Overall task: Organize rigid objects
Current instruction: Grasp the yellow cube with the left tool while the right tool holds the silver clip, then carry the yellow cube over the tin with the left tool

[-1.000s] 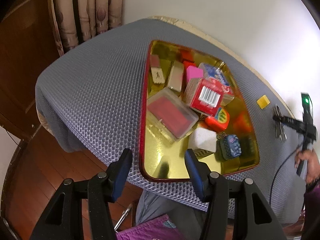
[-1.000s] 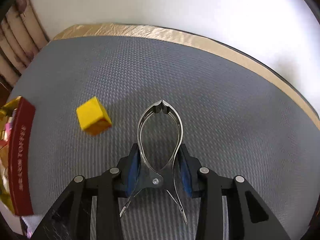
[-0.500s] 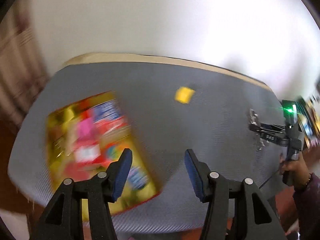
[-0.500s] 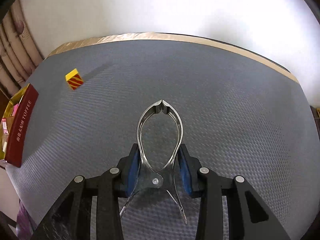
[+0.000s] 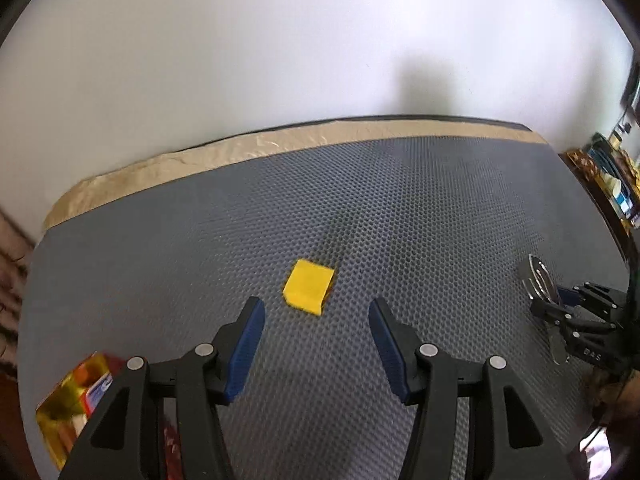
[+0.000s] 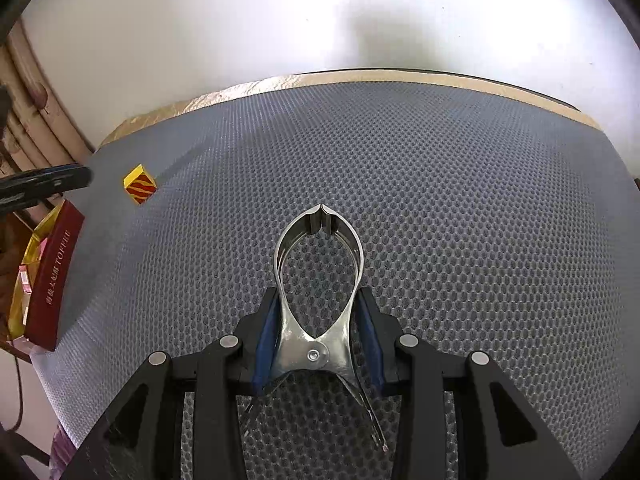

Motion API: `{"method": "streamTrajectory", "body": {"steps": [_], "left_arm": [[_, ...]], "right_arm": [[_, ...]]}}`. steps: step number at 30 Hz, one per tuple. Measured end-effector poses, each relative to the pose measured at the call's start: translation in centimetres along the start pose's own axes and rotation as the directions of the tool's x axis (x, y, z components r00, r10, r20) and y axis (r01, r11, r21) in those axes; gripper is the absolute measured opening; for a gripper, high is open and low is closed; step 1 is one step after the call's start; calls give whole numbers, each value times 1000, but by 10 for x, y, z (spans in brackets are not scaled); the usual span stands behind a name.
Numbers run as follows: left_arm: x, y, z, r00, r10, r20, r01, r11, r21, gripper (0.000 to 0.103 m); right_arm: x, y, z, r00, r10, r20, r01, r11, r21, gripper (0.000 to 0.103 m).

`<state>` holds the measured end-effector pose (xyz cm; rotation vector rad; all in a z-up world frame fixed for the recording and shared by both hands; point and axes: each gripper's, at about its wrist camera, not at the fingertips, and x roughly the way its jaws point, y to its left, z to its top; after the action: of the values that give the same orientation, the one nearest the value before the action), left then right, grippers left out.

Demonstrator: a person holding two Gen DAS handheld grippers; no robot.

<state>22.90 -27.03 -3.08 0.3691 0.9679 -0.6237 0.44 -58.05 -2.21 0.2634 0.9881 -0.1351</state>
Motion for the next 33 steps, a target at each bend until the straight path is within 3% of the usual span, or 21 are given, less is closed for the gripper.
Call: {"method": "streamTrajectory", "body": {"steps": [4,9,16,18,19,26,33], "left_arm": [[18,0,7,1000,-14,-9,15,998,53,56],[46,1,11,997,-14,-74,22,994,110,56],[76,19,13,992,-33,-126,41,997,67,55],[86,24,14,987,-82,-139,86,996,26,30],[90,26,13,986,-79,-148,82,996,17,30],[67,18,-3,995,-5,-101,0,999,-47,30],[1,-4,-33,998,59,-23,-61,993,-103,30]], "right_arm": [[3,0,3,1000,10,4,-10,1000,-6,36],[5,1,6,1000,24,5,-24,1000,-1,36],[7,2,7,999,35,8,-35,999,1,37],[7,1,7,999,40,13,-40,999,5,37],[7,0,7,999,42,15,-42,999,6,38],[7,-1,4,999,42,25,-42,999,-2,38],[7,3,3,999,29,24,-29,1000,-11,38]]}}
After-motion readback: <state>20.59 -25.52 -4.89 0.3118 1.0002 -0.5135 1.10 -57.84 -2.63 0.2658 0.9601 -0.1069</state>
